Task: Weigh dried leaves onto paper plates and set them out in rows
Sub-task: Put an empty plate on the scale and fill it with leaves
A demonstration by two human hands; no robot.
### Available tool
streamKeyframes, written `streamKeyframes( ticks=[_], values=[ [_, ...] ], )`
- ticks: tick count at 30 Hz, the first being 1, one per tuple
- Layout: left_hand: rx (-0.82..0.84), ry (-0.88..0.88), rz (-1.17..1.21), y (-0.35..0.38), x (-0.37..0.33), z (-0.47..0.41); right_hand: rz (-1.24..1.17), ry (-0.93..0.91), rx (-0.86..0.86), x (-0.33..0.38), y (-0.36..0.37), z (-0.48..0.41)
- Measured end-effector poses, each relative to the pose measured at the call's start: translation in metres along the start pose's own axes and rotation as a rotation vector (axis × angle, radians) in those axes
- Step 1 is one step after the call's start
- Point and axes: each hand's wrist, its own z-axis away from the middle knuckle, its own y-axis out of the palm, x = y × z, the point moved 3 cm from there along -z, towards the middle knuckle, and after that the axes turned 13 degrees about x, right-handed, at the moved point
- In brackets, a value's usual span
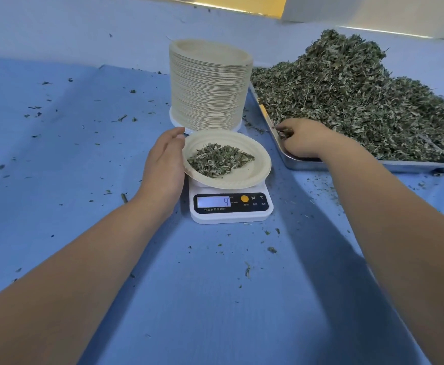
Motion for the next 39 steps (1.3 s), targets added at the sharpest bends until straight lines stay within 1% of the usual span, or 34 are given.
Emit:
streamKeyframes(
  ticks=[2, 4, 6, 10, 13, 14, 16, 18, 21, 24, 26, 29, 31, 33, 35, 36, 37, 39],
  values=[
    [-0.005, 0.002, -0.011, 0.0, 0.0, 0.0, -0.064, -0.027, 0.145, -0.002, -0.001, 0.007],
    [-0.01, -0.006, -0.004, 0.0, -0.001, 0.0, -0.039, -0.037, 0.186, -0.001, -0.002, 0.01],
    [-0.015, -0.015, 0.009, 0.0, -0.002, 0.0, -0.006, -0.019, 0.136, 0.0, -0.004, 0.01],
    [-0.009, -0.016, 0.006, -0.001, -0.002, 0.001, -0.023, 0.006, 0.007, -0.001, -0.004, 0.01],
    [-0.009, -0.018, -0.002, 0.0, -0.002, 0.0, -0.188, 0.03, -0.193, -0.012, -0.01, 0.013],
    [-0.011, -0.022, -0.001, 0.0, -0.002, 0.0, -0.213, 0.037, -0.229, -0.014, -0.01, 0.014],
    [-0.011, -0.025, -0.004, -0.001, -0.002, 0.0, -0.191, 0.047, -0.214, -0.017, -0.005, 0.016],
    [-0.007, -0.019, -0.018, -0.001, -0.002, 0.0, -0.238, 0.041, -0.241, -0.02, -0.004, 0.018],
    [-0.004, -0.016, -0.022, -0.001, -0.001, 0.001, -0.397, 0.013, -0.372, -0.02, -0.013, 0.028],
    [0.0, -0.012, -0.03, -0.001, -0.001, 0.0, -0.448, -0.116, -0.427, -0.002, -0.021, 0.039],
    [0.003, -0.015, -0.04, -0.001, -0.001, 0.0, -0.444, -0.257, -0.405, 0.022, -0.023, 0.048],
    [0.009, -0.019, -0.038, -0.001, 0.0, 0.0, -0.393, -0.463, -0.276, 0.062, -0.022, 0.062],
    [0.012, -0.026, -0.031, -0.002, 0.001, -0.001, -0.305, -0.549, -0.2, 0.085, -0.018, 0.068],
    [0.011, -0.033, -0.033, -0.002, 0.0, -0.001, -0.159, -0.588, -0.106, 0.102, -0.012, 0.069],
    [0.012, -0.04, -0.042, -0.002, -0.001, 0.0, -0.024, -0.571, 0.01, 0.11, -0.002, 0.065],
    [0.014, -0.044, -0.041, -0.002, -0.001, 0.0, 0.002, -0.559, 0.037, 0.11, 0.0, 0.063],
    [0.017, -0.049, -0.038, -0.002, -0.001, 0.0, -0.004, -0.553, 0.027, 0.107, 0.001, 0.063],
    [0.021, -0.055, -0.029, -0.003, -0.001, 0.0, -0.084, -0.546, -0.066, 0.098, -0.003, 0.062]
  ],
)
